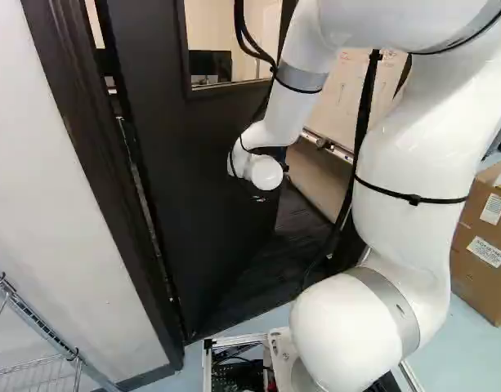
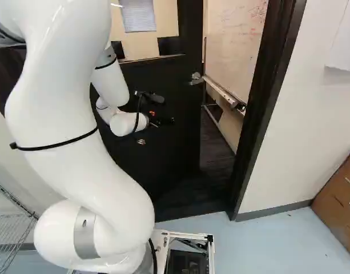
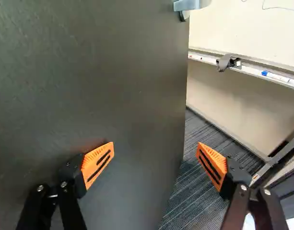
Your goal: Open the door and move inside
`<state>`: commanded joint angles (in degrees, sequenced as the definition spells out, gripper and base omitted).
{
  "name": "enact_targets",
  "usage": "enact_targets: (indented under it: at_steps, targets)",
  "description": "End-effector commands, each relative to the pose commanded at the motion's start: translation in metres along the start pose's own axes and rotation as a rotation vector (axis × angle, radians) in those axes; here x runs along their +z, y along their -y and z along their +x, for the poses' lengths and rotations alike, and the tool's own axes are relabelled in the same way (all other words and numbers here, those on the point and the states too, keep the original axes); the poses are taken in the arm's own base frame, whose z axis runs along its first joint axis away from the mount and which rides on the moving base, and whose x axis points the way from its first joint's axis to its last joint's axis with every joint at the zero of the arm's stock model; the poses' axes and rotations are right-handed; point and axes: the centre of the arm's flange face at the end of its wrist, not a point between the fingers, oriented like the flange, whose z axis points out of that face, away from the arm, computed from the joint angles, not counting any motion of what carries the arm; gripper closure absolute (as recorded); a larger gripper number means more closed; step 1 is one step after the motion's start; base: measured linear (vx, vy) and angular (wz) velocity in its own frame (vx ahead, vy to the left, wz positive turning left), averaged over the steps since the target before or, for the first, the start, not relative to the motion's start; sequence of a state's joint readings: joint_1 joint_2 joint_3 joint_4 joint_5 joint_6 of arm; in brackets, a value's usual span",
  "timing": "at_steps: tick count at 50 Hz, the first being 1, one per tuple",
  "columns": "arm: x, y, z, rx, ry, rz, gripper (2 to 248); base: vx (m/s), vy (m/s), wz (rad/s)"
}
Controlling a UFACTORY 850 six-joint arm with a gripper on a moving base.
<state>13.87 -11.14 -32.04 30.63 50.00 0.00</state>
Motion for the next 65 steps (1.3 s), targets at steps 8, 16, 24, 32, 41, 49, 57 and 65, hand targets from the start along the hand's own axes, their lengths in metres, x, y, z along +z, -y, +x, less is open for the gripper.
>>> enact_targets:
  at_steps: [8,16,24,32,41,49,57,65]
  targets:
    - [0.004,0.009,0.0,-0.004,0.0,0.013,3,0.0,0.0,0.0]
    - [0.008,0.017,-0.001,-0.007,0.0,0.025,3,0.0,0.0,0.0]
    - [0.012,0.026,-0.001,-0.011,0.0,0.038,3,0.0,0.0,0.0]
    - [0.017,0.034,-0.002,-0.014,0.0,0.05,3,0.0,0.0,0.0]
    - [0.021,0.044,-0.003,-0.017,-0.001,0.063,3,0.0,0.0,0.0]
    - [0.025,0.053,-0.003,-0.02,-0.001,0.075,3,0.0,0.0,0.0]
    - [0.029,0.061,-0.004,-0.022,-0.002,0.086,3,0.0,0.0,0.0]
    - [0.032,0.069,-0.005,-0.027,-0.003,0.099,3,0.0,0.0,0.0]
